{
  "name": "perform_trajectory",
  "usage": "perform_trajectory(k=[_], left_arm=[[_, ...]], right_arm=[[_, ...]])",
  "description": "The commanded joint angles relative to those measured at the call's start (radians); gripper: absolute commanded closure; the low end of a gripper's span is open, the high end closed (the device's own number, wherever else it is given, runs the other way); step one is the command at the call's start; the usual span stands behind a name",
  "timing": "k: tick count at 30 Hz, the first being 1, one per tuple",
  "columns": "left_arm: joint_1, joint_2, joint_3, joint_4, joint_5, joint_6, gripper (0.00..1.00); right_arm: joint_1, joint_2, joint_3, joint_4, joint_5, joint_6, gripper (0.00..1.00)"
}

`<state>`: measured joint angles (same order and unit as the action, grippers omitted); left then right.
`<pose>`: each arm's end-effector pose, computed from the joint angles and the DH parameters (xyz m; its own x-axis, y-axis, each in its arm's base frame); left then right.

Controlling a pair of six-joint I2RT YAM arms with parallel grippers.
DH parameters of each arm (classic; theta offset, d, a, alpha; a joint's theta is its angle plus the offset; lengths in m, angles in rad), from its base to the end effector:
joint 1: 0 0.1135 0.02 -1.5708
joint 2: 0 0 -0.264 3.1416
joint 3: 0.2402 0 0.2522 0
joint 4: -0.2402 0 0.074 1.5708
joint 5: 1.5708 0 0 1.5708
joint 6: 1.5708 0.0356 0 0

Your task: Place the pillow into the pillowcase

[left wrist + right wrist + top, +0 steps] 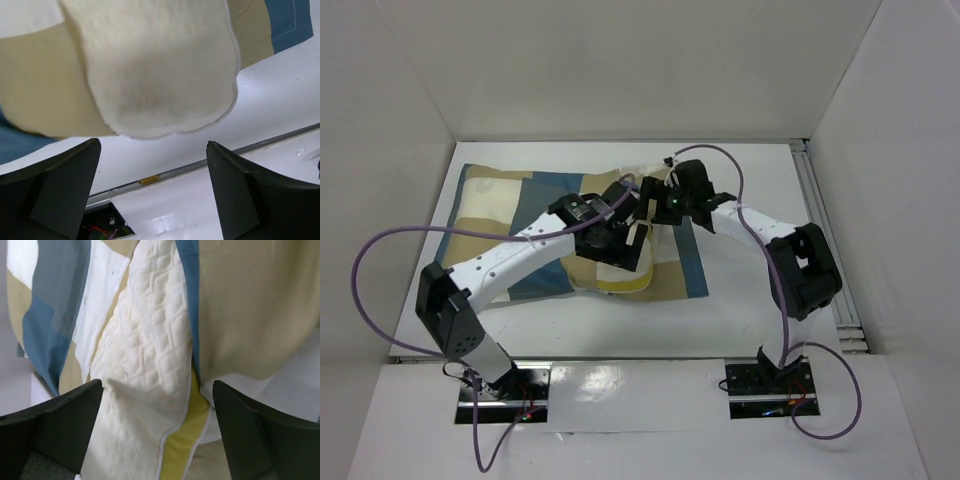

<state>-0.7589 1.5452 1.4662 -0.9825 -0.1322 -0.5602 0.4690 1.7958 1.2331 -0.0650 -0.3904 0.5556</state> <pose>0.2321 -0.2137 0.3225 -0.8743 0.1033 -0.4742 0.2017 0.9660 -0.1616 0.3548 0.1950 0.2281 -0.8105 0.1362 -0.5698 -0.3122 0.7226 0.6168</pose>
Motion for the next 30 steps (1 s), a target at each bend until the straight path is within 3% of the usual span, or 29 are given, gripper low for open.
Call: perform_trajectory(k=[1,6,12,13,14,15,16,17,19,21,23,26,30], left_arm=[[-0.034,0.070,0.075,0.041,-0.083,-0.017,0.00],[-0.069,0.219,0.206,0.025,-0.083,-0.004,0.00],[-0.070,0.337,0.215,0.034,-0.110,0.005,0.00],[-0.056,0.367,0.215,0.034,-0.092,0.005,0.06],[-0.042,0.380,0.215,0.034,-0.092,0.005,0.15],[-0.028,0.380,0.235,0.034,-0.092,0.005,0.58],[-0.001,0.380,0.246,0.019,-0.102,0.005,0.91],[0.021,0.380,0.267,-0.001,-0.093,-0.006,1.00],[0.099,0.336,0.283,0.007,-0.013,0.009,1.00],[0.160,0.246,0.254,0.063,0.193,0.031,1.00],[0.243,0.195,0.194,0.148,0.384,0.040,1.00],[0.331,0.164,0.171,0.177,0.562,0.040,1.00],[0.397,0.153,0.161,0.200,0.710,0.040,1.00]], right_arm=[[-0.036,-0.145,-0.046,0.022,-0.021,0.010,0.00],[-0.113,-0.416,-0.220,-0.038,0.102,0.033,0.00],[-0.182,-0.568,-0.343,-0.170,0.245,0.043,0.00],[-0.200,-0.578,-0.353,-0.179,0.245,0.043,0.00],[-0.201,-0.578,-0.353,-0.179,0.245,0.052,0.02],[-0.201,-0.578,-0.368,-0.179,0.236,0.052,0.05],[-0.201,-0.578,-0.385,-0.164,0.223,0.064,0.09],[-0.201,-0.578,-0.394,-0.130,0.210,0.082,0.14],[-0.179,-0.554,-0.431,-0.070,0.165,0.112,0.25],[-0.146,-0.527,-0.441,0.013,0.165,0.173,0.33],[-0.067,-0.472,-0.458,0.130,0.153,0.236,0.36],[0.023,-0.386,-0.414,0.195,0.191,0.271,0.44],[0.060,-0.291,-0.337,0.260,0.222,0.282,0.51]])
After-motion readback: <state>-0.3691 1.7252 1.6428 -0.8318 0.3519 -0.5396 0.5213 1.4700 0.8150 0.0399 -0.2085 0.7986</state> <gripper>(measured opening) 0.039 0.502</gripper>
